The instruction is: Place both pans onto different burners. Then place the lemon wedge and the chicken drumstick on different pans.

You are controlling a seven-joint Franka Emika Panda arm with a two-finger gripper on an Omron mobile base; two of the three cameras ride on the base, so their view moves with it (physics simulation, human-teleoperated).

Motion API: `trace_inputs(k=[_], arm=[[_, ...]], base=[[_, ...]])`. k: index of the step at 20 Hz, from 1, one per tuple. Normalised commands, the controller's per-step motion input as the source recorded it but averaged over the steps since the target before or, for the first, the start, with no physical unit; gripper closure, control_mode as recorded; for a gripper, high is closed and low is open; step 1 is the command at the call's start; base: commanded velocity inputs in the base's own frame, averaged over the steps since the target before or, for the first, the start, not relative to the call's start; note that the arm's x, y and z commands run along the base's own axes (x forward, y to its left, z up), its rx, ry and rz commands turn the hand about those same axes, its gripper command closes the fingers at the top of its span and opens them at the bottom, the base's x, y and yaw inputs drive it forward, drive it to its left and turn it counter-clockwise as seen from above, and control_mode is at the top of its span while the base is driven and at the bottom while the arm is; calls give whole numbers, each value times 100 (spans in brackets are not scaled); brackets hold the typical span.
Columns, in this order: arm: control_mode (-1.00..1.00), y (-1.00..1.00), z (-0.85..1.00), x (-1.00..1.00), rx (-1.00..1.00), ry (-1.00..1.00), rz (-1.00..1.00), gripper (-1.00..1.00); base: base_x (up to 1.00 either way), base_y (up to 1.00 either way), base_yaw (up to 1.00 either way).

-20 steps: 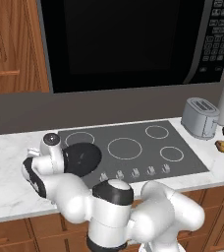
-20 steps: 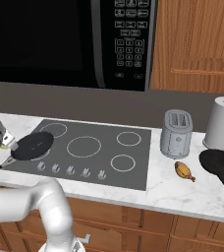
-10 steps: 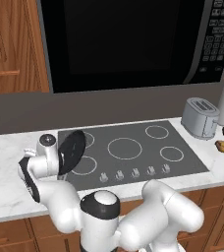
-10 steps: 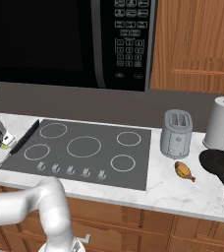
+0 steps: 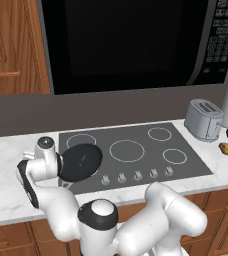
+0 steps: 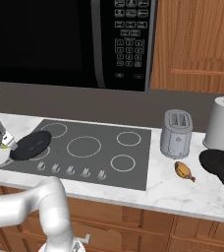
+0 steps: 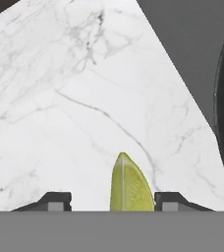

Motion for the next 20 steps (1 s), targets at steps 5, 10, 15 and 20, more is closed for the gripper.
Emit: trace_inputs(k=[5, 10, 15, 20], arm=[[-100, 4, -20, 0, 0, 0, 0, 100], [-100, 1, -20, 2, 0, 0, 0, 100], [-100, 0, 4, 0, -1, -4, -1, 100], [-100, 0, 40, 0, 0, -11, -1, 100]], base=[[0, 0, 0], [0, 0, 0], [0, 0, 0], [0, 0, 0]])
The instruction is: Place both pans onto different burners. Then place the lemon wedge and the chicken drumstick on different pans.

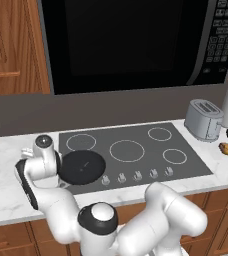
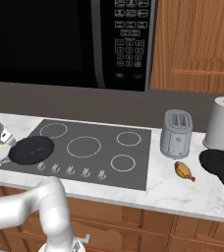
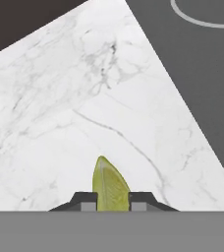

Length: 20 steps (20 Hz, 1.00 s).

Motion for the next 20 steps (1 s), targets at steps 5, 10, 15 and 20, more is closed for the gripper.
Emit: trace_inputs(k=[5, 10, 15, 20], arm=[[-100, 0, 56, 0, 0, -12, -1, 100], [-100, -5, 40, -8, 0, -10, 0, 100], [-100, -27, 6, -17, 0, -6, 0, 100], [-100, -41, 0, -24, 0, -5, 0, 100]], base=[[0, 0, 0], [0, 0, 0], [0, 0, 0], [0, 0, 0]])
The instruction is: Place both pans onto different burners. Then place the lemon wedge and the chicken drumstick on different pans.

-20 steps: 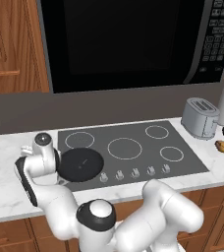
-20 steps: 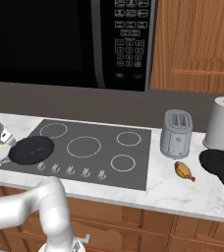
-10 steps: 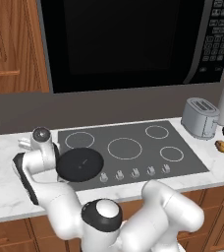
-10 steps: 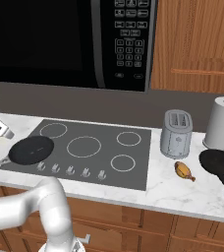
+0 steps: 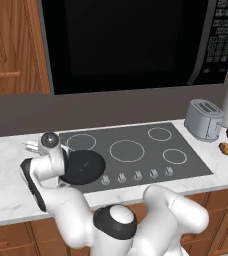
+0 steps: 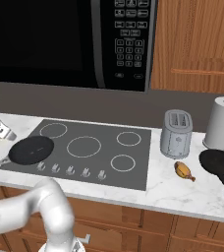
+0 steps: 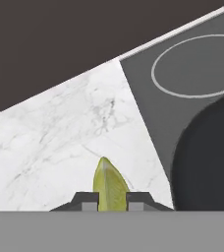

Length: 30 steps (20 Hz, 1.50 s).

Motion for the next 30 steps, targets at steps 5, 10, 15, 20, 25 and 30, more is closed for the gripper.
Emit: trace_inputs(k=[5, 10, 15, 20, 25, 30], arm=[[-100, -47, 0, -36, 0, -6, 0, 100], [-100, -45, 0, -26, 0, -3, 0, 100], [-100, -34, -5, -2, 0, 0, 0, 100], [-100, -32, -13, 0, 4, 0, 0, 100], [-100, -28, -12, 0, 3, 0, 0, 100], [-100, -29, -7, -3, 2, 0, 0, 100]], base=[[0, 0, 0], [0, 0, 0], [0, 0, 0], [0, 0, 0], [0, 0, 0], [0, 0, 0]])
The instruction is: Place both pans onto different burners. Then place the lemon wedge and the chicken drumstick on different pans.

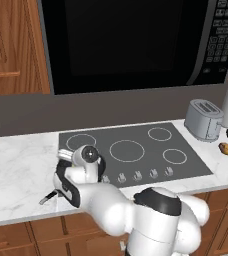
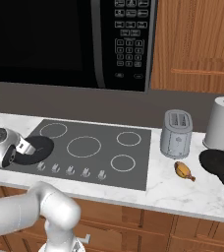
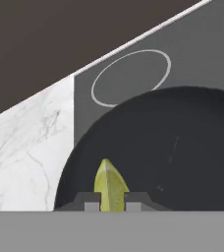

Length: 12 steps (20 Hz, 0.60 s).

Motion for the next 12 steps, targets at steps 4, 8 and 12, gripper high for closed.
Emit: trace_inputs(k=[4, 8, 12], arm=[[-100, -30, -13, 0, 2, 0, 0, 100], [-100, -20, -22, 0, 2, 0, 0, 100], [-100, -5, -38, 1, 2, 1, 0, 100]], base=[[0, 0, 0], [0, 0, 0], [0, 0, 0]])
